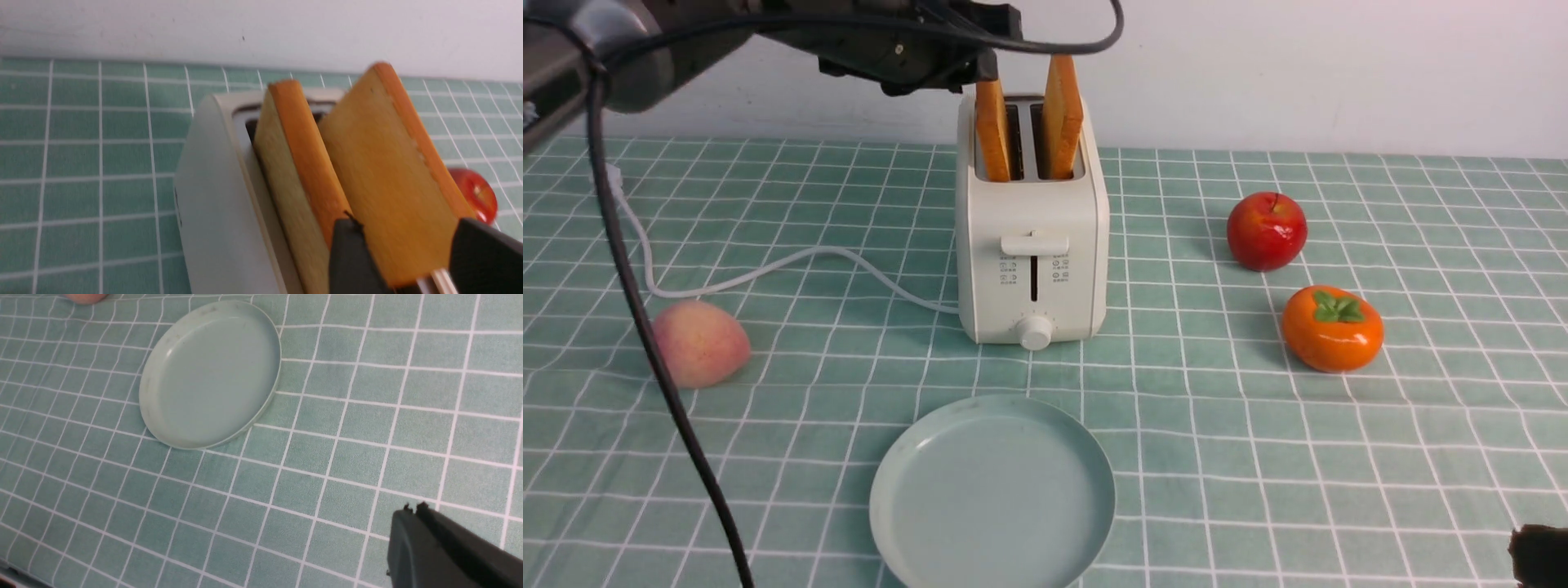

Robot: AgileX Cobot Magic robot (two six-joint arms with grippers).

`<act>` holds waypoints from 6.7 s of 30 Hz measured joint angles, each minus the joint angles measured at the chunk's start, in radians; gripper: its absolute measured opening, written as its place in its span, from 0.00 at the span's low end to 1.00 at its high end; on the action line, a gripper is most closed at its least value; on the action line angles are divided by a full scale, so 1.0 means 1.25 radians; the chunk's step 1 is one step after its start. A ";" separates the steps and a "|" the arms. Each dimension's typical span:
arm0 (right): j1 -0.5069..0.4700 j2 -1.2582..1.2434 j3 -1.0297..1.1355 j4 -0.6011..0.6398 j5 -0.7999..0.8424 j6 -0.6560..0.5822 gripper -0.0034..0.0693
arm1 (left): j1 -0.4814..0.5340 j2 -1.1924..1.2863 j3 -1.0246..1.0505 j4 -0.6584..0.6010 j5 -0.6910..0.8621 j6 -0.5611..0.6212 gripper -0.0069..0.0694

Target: Take toasted bread from bread machine on blue coffee table place on plate.

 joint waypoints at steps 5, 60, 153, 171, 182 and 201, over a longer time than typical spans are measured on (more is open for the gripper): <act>0.000 0.000 0.000 0.001 -0.006 0.000 0.04 | 0.000 0.073 -0.001 -0.003 -0.105 0.000 0.75; 0.000 0.002 0.002 0.100 -0.070 -0.002 0.07 | 0.000 -0.219 0.678 -0.575 0.099 0.391 0.52; 0.265 1.145 -0.842 0.392 0.200 -0.113 0.22 | 0.087 -1.080 0.951 0.148 0.328 -0.141 0.07; 0.281 1.151 -0.881 0.072 0.201 0.021 0.66 | 0.087 -1.080 0.951 0.149 0.334 -0.141 0.07; 0.280 0.888 -0.948 -0.223 0.218 0.178 0.62 | 0.087 -1.080 0.951 0.163 0.334 -0.141 0.07; 0.280 0.072 -0.503 -0.581 -0.010 0.379 0.03 | 0.087 -1.080 0.951 0.176 0.238 -0.141 0.07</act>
